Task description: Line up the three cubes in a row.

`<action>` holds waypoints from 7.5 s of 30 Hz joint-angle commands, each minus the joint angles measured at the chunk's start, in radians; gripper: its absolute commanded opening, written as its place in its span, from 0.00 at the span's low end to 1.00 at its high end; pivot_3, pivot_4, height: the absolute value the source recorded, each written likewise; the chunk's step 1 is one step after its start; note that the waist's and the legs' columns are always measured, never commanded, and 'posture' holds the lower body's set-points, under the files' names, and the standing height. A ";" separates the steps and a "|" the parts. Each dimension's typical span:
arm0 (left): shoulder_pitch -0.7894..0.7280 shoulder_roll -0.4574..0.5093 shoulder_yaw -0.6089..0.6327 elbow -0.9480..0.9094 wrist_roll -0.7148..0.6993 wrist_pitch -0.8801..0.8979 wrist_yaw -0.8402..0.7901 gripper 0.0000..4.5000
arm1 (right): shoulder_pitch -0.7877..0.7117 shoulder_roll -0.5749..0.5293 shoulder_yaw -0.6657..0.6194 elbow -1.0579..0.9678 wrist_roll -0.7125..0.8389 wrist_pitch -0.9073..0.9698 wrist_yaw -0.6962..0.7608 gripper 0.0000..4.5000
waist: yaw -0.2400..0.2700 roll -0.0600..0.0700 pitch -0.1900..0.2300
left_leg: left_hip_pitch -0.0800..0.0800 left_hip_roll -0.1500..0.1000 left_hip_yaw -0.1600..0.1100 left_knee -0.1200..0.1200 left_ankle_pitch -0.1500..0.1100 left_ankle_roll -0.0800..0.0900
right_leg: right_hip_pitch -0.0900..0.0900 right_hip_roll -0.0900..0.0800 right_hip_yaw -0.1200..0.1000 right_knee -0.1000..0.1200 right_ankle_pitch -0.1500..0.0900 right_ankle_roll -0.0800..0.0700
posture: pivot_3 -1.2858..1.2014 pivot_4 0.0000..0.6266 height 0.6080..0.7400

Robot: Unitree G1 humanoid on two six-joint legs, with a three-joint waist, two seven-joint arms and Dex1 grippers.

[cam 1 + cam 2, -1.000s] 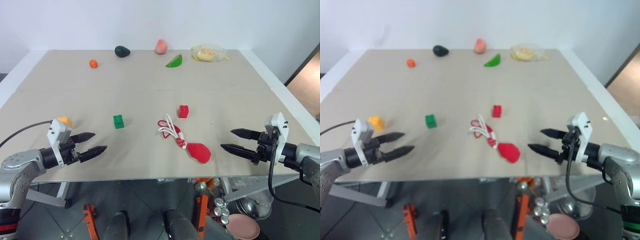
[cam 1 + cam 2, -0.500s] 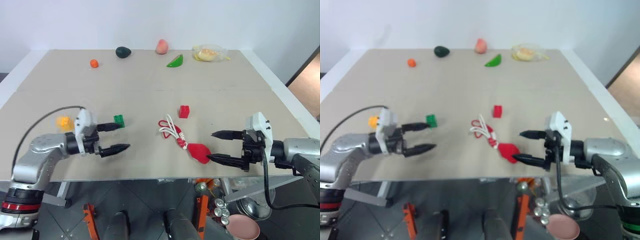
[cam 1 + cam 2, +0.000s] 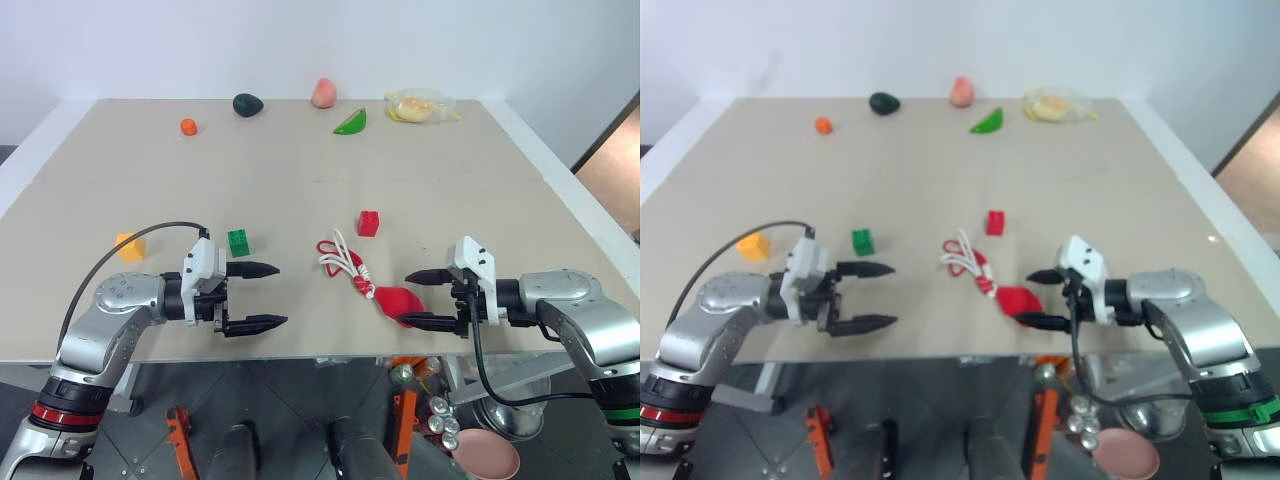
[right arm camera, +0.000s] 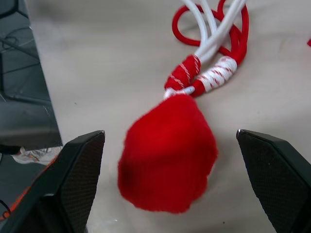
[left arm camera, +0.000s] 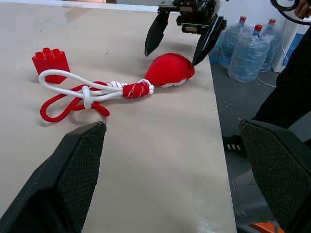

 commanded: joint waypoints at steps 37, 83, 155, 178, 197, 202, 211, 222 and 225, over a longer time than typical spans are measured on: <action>-0.091 -0.177 -0.110 0.081 0.056 -0.055 0.020 1.00 | -0.070 0.086 -0.398 0.239 -0.143 -0.065 -0.530 0.25 | -0.005 0.001 -0.001 | 0.006 -0.002 -0.002 0.006 0.000 0.001 | 0.010 -0.001 0.001 0.000 0.002 0.003 | 0.52 0.24 1.00; -0.045 -0.206 0.038 0.083 0.003 -0.066 0.185 1.00 | -0.150 0.407 -0.124 -0.018 -0.176 0.229 -0.727 0.99 | -0.003 0.002 0.000 | 0.005 -0.003 -0.002 0.005 -0.001 0.004 | 0.010 0.000 0.002 0.000 0.001 0.003 | 0.52 0.24 1.00; 0.039 -0.069 0.096 -0.034 -0.105 0.059 0.115 1.00 | -0.466 0.309 0.114 0.492 -0.195 -0.320 0.231 0.27 | -0.006 0.002 0.000 | 0.004 -0.002 -0.003 -0.001 -0.002 0.004 | 0.008 0.000 0.000 0.000 -0.003 0.004 | 0.52 0.24 1.00; 0.177 0.013 0.171 -0.178 -0.149 0.107 0.162 1.00 | -0.648 0.428 0.172 1.018 -0.383 -0.653 0.411 0.27 | -0.012 0.002 0.001 | 0.005 -0.002 -0.003 -0.001 -0.002 0.003 | 0.008 0.000 0.000 0.000 -0.003 0.001 | 0.52 0.24 1.00; 0.154 -0.008 0.142 -0.177 -0.149 0.107 0.179 1.00 | -0.686 0.428 0.155 1.149 -0.442 -0.726 0.319 0.87 | -0.012 0.002 0.001 | 0.006 -0.002 -0.003 0.000 -0.002 0.003 | 0.009 0.000 0.000 0.000 -0.002 0.000 | 0.52 0.24 1.00; 0.152 -0.024 0.159 -0.174 -0.159 0.100 0.194 1.00 | -0.718 0.395 0.151 1.158 -0.455 -0.736 0.335 1.00 | -0.014 0.002 0.001 | 0.006 -0.002 -0.003 0.001 -0.002 0.003 | 0.009 0.000 -0.001 0.000 -0.002 0.000 | 0.52 0.24 1.00; 0.199 -0.030 0.275 -0.183 -0.217 0.104 0.254 1.00 | -0.782 0.235 0.126 1.066 -0.439 -0.789 0.445 1.00 | -0.012 0.002 0.001 | 0.005 -0.002 -0.003 -0.001 -0.003 0.002 | 0.008 0.000 -0.001 0.000 -0.004 0.001 | 0.52 0.24 1.00; 0.169 -0.010 0.246 0.029 0.011 0.013 0.367 1.00 | -0.658 0.316 -0.074 0.580 -0.134 -0.386 0.223 1.00 | -0.009 0.003 0.001 | 0.006 -0.001 -0.004 0.000 -0.003 0.002 | 0.008 0.000 -0.001 0.001 -0.003 0.000 | 0.52 0.24 1.00; 0.119 -0.005 0.217 0.127 0.087 -0.049 0.368 1.00 | -0.535 0.336 -0.093 0.328 -0.051 -0.204 0.140 1.00 | 0.002 0.002 0.001 | 0.005 -0.001 -0.005 0.000 -0.003 0.002 | 0.008 0.000 -0.002 0.001 -0.004 0.000 | 0.52 0.24 1.00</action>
